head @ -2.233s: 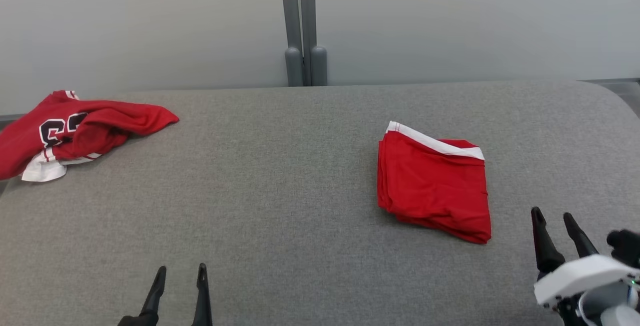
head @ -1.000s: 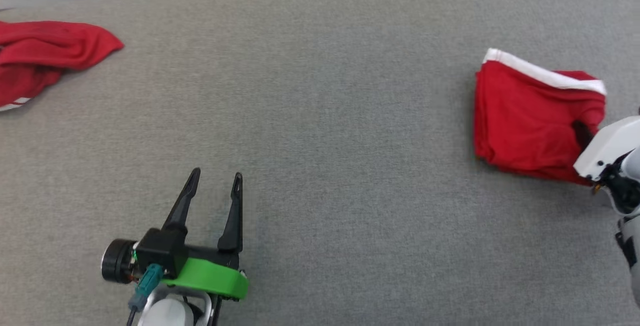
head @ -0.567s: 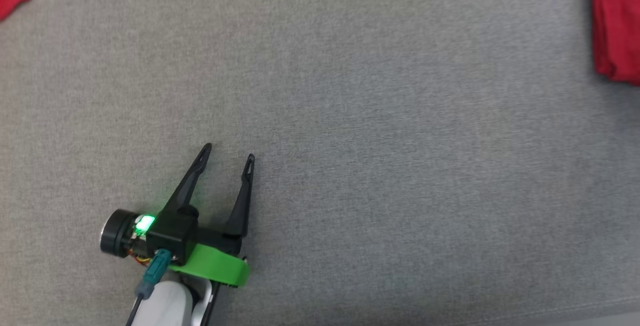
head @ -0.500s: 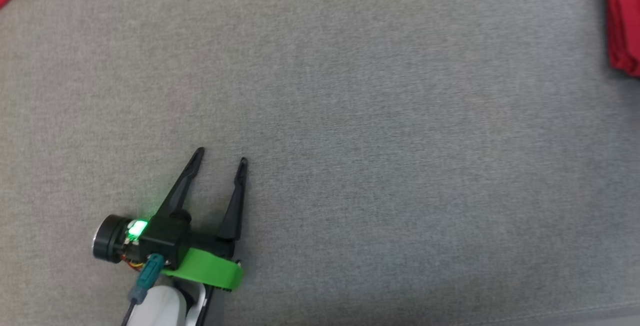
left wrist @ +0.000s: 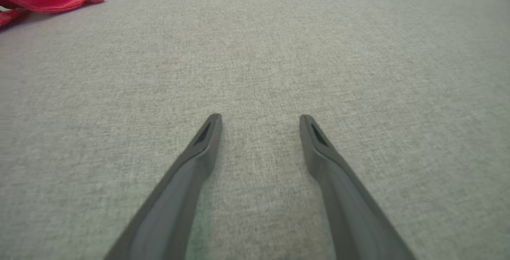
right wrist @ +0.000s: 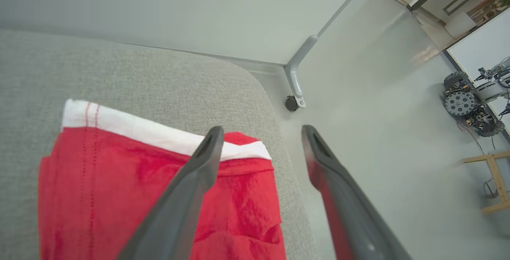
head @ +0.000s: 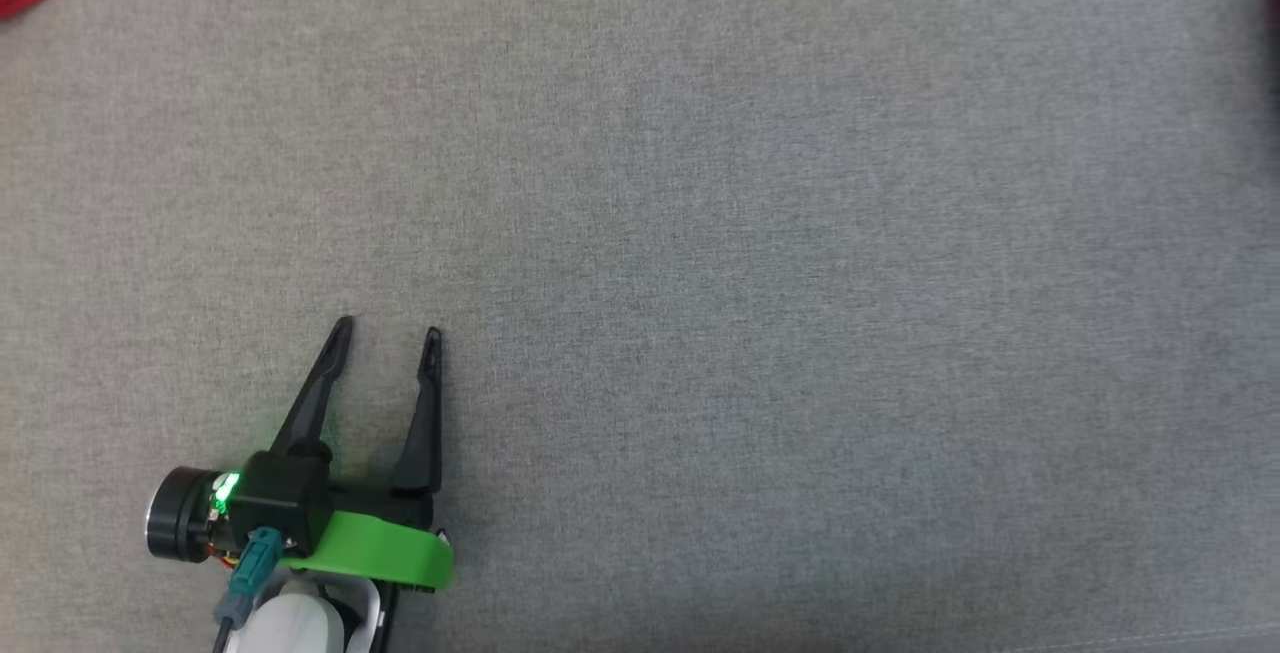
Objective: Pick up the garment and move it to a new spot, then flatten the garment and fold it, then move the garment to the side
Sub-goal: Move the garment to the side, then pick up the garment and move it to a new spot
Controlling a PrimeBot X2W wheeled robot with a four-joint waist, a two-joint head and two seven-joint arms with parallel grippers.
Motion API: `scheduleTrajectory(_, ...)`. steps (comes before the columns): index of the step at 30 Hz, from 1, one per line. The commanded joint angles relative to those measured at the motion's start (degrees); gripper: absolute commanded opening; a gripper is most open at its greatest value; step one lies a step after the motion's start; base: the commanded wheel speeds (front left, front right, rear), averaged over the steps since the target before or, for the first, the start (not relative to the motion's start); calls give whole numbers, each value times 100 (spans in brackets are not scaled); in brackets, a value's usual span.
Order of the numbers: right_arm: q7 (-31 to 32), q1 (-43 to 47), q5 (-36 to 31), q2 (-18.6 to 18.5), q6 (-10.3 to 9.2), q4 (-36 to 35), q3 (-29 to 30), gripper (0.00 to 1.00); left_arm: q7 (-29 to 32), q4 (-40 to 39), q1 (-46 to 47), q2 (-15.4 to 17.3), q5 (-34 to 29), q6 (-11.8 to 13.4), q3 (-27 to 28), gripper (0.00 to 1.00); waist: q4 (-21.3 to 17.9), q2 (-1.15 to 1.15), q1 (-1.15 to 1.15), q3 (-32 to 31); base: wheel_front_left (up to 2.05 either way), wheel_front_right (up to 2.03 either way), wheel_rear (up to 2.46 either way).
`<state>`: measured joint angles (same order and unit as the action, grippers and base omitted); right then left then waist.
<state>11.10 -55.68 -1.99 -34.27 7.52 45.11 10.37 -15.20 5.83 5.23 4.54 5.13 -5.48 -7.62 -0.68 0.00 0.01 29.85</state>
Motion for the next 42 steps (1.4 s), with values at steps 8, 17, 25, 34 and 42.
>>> scheduleTrajectory(8, -1654, 1354, 687, 418, -7, -1201, -169, 100, 8, 259, -350, -121, 311, 126, 320, 100, -119, 0, -1, -1499, 0, 0, 0)
scheduleTrajectory(17, -2560, 3911, 590, 1334, -7, -2435, 42, 100, 8, 344, -1328, -159, 471, 307, 749, 100, 44, 0, -1, -2871, 0, 0, 0)
scheduleTrajectory(25, -2627, 5754, 121, 2689, -8, -3881, 72, 100, 8, 322, -1676, -151, 494, 261, 877, 100, 139, 0, -1, -3205, 0, 0, 0)
scheduleTrajectory(34, -2631, 6689, 70, 3108, -7, -4174, -323, 100, 7, 226, -1614, -154, 532, 336, 957, 100, 209, 0, -1, -3249, 0, 0, 0)
scheduleTrajectory(42, -2631, 6680, 319, 3134, -8, -4137, -384, 100, 8, 132, -1580, -154, 557, 335, 889, 100, 206, 0, -1, -3186, 0, 0, 0)
